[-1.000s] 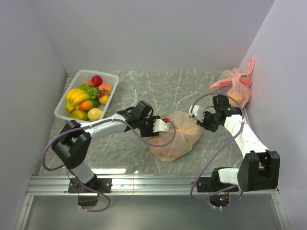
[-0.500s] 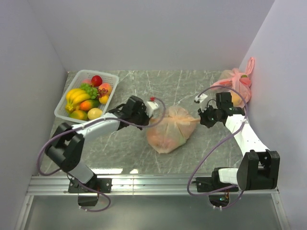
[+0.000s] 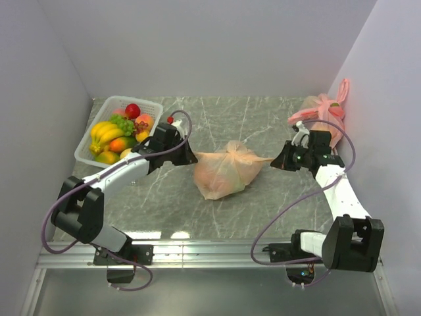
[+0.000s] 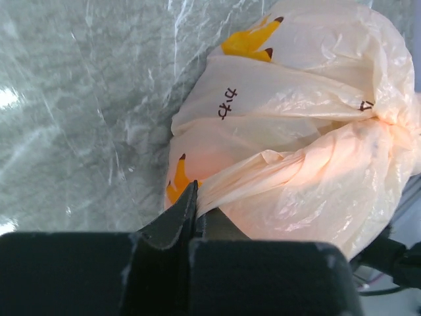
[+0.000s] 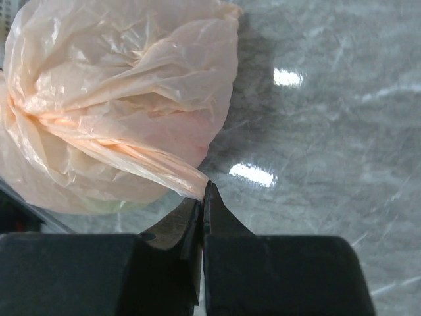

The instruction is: Place the fake fruits into the plastic bag and tie a complex knot

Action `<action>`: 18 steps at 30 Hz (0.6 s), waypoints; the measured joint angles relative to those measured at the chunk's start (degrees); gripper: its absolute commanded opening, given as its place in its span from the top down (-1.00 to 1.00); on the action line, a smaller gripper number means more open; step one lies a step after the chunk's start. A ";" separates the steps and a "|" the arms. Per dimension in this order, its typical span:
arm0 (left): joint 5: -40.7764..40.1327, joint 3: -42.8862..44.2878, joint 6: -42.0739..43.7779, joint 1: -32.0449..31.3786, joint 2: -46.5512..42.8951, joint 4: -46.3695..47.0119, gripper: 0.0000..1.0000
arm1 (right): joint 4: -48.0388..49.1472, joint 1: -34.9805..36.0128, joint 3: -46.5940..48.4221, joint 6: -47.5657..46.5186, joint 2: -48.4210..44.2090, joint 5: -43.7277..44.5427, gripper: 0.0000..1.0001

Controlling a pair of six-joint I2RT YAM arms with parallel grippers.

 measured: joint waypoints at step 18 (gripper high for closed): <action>0.50 18.12 9.90 0.52 13.42 1.07 0.99 | 2.05 -4.46 11.21 0.22 8.35 0.24 1.00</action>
